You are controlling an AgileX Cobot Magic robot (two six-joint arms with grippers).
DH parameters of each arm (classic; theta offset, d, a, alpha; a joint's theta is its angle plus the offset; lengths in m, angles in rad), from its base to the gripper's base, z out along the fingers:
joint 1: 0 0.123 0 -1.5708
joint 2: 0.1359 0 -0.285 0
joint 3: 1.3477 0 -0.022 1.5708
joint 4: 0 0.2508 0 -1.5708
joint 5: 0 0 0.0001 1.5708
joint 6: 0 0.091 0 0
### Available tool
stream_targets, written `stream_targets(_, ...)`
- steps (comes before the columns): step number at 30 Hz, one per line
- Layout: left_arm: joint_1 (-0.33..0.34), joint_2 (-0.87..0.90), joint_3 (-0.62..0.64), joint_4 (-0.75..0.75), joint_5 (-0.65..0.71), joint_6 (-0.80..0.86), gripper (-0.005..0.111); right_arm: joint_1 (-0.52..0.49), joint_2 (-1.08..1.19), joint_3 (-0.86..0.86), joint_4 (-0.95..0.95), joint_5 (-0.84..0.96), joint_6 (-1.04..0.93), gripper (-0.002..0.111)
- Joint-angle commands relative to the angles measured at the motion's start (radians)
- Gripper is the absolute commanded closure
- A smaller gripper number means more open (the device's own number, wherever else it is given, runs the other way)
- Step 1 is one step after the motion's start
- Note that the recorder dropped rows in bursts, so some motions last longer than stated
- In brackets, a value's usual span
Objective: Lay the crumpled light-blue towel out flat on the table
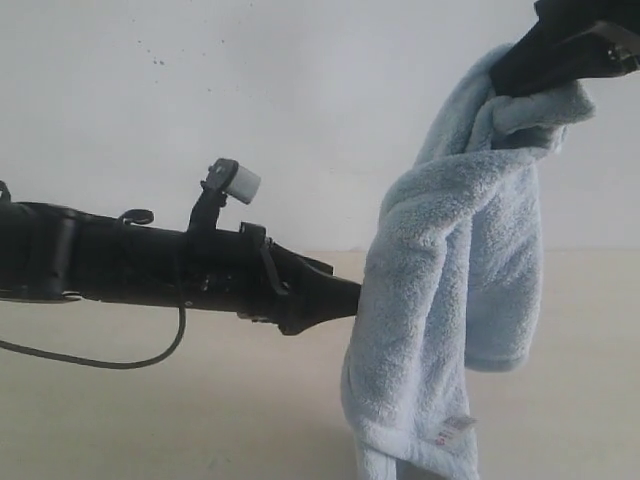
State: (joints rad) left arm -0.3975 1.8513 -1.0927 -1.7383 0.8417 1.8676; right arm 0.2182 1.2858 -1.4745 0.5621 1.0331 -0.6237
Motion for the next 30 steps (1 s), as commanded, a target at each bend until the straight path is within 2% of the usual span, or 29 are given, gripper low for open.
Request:
stream_targets(1,-0.007,0.022,-0.005,-0.006,0.090,0.007,0.034,-0.008,-0.009,0.000,0.021,0.002,-0.020,0.106)
stream_targets(4,-0.010,0.022,-0.005,-0.006,0.179,-0.004,0.034,-0.008,-0.009,0.000,0.021,-0.007,-0.028,0.106)
stream_targets(5,-0.017,0.022,-0.005,-0.006,0.247,-0.028,0.034,-0.008,-0.009,0.000,0.021,-0.014,-0.030,0.106)
stream_targets(7,-0.047,0.022,-0.005,-0.006,0.292,-0.050,0.034,-0.008,-0.009,0.000,0.021,-0.017,-0.034,0.106)
stream_targets(9,-0.101,0.022,-0.005,-0.006,0.299,-0.050,0.034,-0.008,-0.009,0.000,0.018,-0.018,-0.036,0.106)
stream_targets(12,-0.135,0.022,-0.005,-0.006,0.299,-0.045,0.034,-0.008,-0.009,0.000,0.016,-0.018,-0.036,0.106)
stream_targets(19,-0.138,0.016,-0.005,-0.006,0.299,-0.072,0.035,-0.008,-0.007,0.000,0.000,-0.036,-0.038,0.106)
stream_targets(22,-0.132,-0.017,-0.005,-0.006,0.299,-0.099,0.056,-0.008,-0.007,0.000,-0.046,-0.084,-0.038,0.106)
stream_targets(23,-0.129,-0.025,-0.005,0.000,0.293,-0.103,0.059,-0.008,-0.005,0.000,-0.062,-0.094,-0.038,0.106)
stream_targets(30,-0.122,-0.096,-0.005,0.030,0.277,-0.124,0.054,-0.009,0.065,-0.002,-0.099,-0.136,-0.022,0.106)
